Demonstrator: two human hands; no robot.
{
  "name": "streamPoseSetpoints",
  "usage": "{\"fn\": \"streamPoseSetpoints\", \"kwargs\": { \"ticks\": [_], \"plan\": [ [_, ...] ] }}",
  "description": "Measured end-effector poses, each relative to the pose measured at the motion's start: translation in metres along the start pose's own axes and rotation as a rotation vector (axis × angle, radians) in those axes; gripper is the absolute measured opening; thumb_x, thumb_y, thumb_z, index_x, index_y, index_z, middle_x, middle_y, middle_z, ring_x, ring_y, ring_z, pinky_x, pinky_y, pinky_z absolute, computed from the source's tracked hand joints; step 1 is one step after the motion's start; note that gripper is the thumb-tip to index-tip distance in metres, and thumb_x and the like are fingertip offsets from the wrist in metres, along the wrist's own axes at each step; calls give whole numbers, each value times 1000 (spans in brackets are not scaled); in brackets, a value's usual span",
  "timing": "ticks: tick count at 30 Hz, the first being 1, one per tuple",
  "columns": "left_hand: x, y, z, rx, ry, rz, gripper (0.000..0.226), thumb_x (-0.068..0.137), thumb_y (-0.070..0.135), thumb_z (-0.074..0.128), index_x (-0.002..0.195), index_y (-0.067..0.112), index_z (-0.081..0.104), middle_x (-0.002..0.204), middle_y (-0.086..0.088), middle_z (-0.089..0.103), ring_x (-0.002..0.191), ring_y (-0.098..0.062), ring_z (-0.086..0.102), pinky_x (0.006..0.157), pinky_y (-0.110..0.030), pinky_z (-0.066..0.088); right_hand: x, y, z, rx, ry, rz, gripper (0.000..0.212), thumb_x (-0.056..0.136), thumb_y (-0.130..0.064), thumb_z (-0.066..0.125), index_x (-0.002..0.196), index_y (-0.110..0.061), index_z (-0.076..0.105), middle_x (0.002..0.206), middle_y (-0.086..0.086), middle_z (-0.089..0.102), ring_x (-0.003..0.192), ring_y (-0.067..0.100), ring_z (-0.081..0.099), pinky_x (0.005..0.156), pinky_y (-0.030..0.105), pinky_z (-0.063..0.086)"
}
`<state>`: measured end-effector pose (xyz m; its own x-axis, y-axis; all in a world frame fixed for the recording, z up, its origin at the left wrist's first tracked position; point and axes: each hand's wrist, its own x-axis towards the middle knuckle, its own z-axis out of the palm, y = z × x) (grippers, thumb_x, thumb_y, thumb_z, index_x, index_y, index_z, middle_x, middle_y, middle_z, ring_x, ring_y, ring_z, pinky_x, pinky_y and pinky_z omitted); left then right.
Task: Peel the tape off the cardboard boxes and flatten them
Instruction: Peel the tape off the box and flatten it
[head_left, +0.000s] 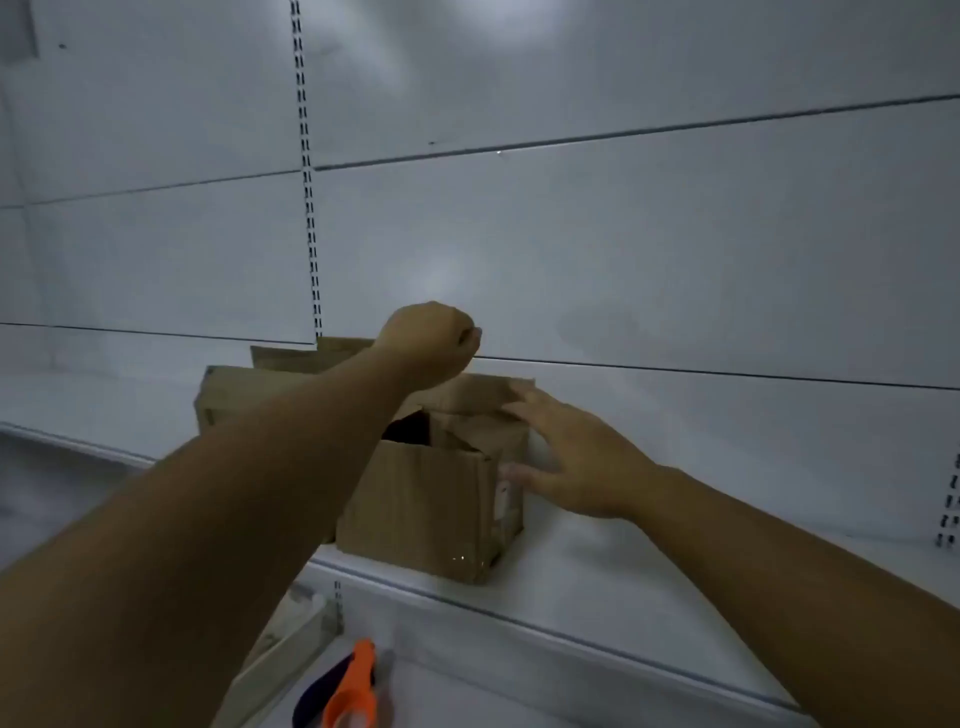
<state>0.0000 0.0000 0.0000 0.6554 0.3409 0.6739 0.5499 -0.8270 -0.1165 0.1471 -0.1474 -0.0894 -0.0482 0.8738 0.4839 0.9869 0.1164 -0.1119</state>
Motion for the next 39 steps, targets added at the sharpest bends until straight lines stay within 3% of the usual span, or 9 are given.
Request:
{"fn": "streamPoseSetpoints", "kwargs": {
  "ticks": [4,7,14,19,22,24,27,33,39],
  "plan": [
    [-20,-16,-5,105,94,-5,43,95,27,38,56,10,45,49,0,42,48,-22,41,47,-25,20,16,-21,16,-33,-28,-80,67,84,-62,48,141,-31,32,154,-1,26,138,19,27,110,38,29],
    [-23,-21,-10,120,110,10,43,96,27,39,61,6,53,53,-6,50,49,-24,45,50,-25,29,19,-19,22,-47,-6,-58,38,89,-49,49,115,-22,56,117,1,60,108,19,54,83,30,42],
    [-16,-22,-23,94,269,21,44,94,25,45,55,5,50,47,-7,45,44,-26,42,51,-29,37,-3,14,9,147,233,42,15,93,-21,50,79,-20,53,66,-3,55,60,12,50,57,30,34],
    [6,-12,-23,-355,66,-166,37,93,38,47,86,8,68,82,-8,69,76,-25,63,72,-39,53,-20,52,-26,460,473,378,19,95,-11,46,81,-10,58,73,8,55,68,18,48,63,31,36],
    [16,15,-12,-736,-349,-221,51,85,50,57,127,22,55,126,3,54,116,-18,49,98,-36,39,-33,70,-55,698,514,568,30,98,-12,40,71,-12,54,69,4,49,63,16,44,55,25,35],
    [23,34,-6,-901,-418,-192,61,81,52,60,135,26,46,136,4,46,126,-17,41,103,-35,31,-42,78,-75,795,471,635,32,99,-15,40,71,-13,55,69,5,51,62,15,47,52,21,38],
    [35,62,-7,-1062,-433,-97,46,81,46,63,124,31,54,132,3,51,125,-19,44,106,-37,33,-52,81,-97,701,297,637,30,99,-21,40,76,-12,56,77,7,53,71,19,50,61,28,37],
    [33,118,16,-821,-747,13,39,78,59,61,107,34,67,111,6,66,101,-15,63,94,-36,49,-56,77,-128,605,104,731,32,96,-27,47,103,0,64,87,7,64,70,14,60,59,21,47],
    [21,133,57,-1226,-579,-416,32,85,43,62,96,15,73,95,-5,73,90,-25,69,79,-36,55,-78,97,-149,701,289,794,39,92,-48,48,112,-18,61,114,2,62,104,20,59,91,38,47]
  ]
}}
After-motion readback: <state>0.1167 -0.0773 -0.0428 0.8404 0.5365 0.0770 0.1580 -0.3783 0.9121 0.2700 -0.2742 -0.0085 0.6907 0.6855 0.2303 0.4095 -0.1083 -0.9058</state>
